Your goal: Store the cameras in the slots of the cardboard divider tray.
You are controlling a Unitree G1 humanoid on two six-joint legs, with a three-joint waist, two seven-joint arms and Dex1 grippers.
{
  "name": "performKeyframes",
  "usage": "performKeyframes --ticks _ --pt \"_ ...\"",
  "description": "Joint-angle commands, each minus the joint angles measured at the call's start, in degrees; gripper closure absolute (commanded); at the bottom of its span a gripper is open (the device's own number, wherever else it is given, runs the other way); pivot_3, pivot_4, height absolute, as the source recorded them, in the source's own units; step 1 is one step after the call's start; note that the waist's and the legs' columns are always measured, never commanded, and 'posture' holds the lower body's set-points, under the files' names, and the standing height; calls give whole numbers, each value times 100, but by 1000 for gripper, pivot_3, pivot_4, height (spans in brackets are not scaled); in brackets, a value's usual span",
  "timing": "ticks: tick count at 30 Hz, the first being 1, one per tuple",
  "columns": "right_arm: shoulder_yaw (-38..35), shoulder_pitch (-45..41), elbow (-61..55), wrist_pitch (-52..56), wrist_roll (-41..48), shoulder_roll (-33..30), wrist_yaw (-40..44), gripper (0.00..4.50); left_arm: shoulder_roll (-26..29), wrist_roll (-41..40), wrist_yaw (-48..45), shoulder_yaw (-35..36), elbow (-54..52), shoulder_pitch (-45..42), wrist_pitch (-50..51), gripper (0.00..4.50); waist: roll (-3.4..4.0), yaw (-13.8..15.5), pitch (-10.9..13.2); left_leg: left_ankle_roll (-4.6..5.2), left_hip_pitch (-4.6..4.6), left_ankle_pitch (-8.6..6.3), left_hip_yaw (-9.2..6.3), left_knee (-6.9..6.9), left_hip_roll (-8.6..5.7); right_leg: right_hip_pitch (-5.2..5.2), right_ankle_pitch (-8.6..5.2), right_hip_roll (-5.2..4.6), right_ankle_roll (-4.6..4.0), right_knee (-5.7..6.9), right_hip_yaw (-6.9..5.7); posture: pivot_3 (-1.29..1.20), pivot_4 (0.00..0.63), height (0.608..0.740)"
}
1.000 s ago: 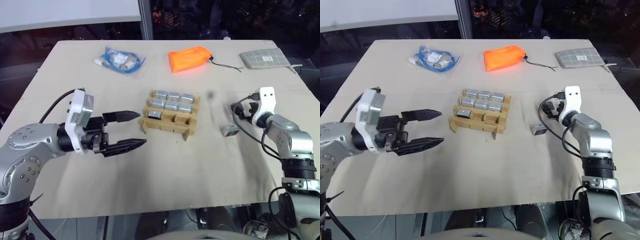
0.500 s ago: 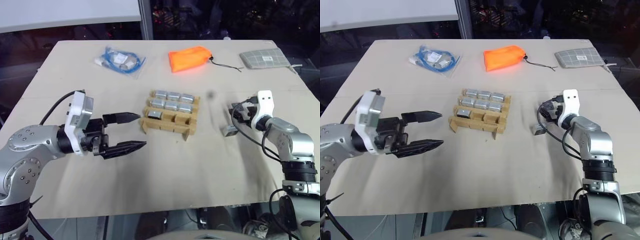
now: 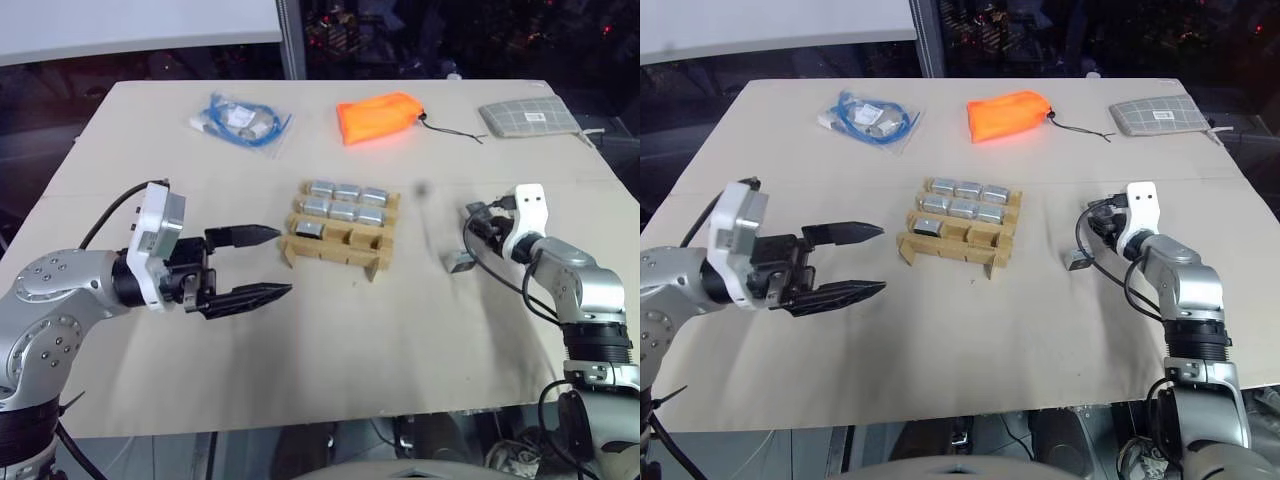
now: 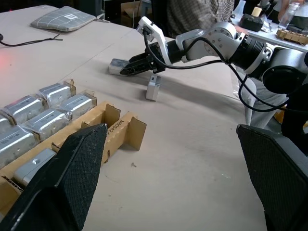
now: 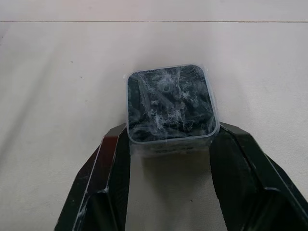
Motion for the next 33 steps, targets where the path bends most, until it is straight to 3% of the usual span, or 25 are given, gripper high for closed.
performKeyframes --ticks 1,8,17,25,33 --pt "13 -16 -179 -469 -99 -118 162 2686 45 32 -36 65 -24 -27 -98 0 1 0 0 0 0 0 0 0 0 0 0 0 0 0 0 0 150 740" --pt "179 160 -537 -1787 -272 -560 1024 2686 26 70 -56 -15 86 -149 -101 0 6 2 5 0 -1 0 0 -1 -1 -1 0 0 0 -3 0 0 150 740" --pt "784 930 -2404 -2988 -134 -842 2354 2686 -119 -125 193 -235 576 -711 203 0 9 5 6 0 0 0 -1 -2 2 0 0 1 1 -2 -1 0 150 740" --pt "1793 753 -2357 -4875 -1533 -745 2315 2686 -907 -984 1292 -473 1124 -1498 1337 0 5 9 7 -1 0 1 -3 5 0 1 0 -3 3 2 -2 0 150 740" --pt "2305 228 -2135 -5908 -2268 -297 2002 2686 -1196 -1062 1419 -1010 1107 -1686 1834 0 2 7 9 -6 0 4 -5 6 1 1 0 0 2 2 -3 0 150 740"
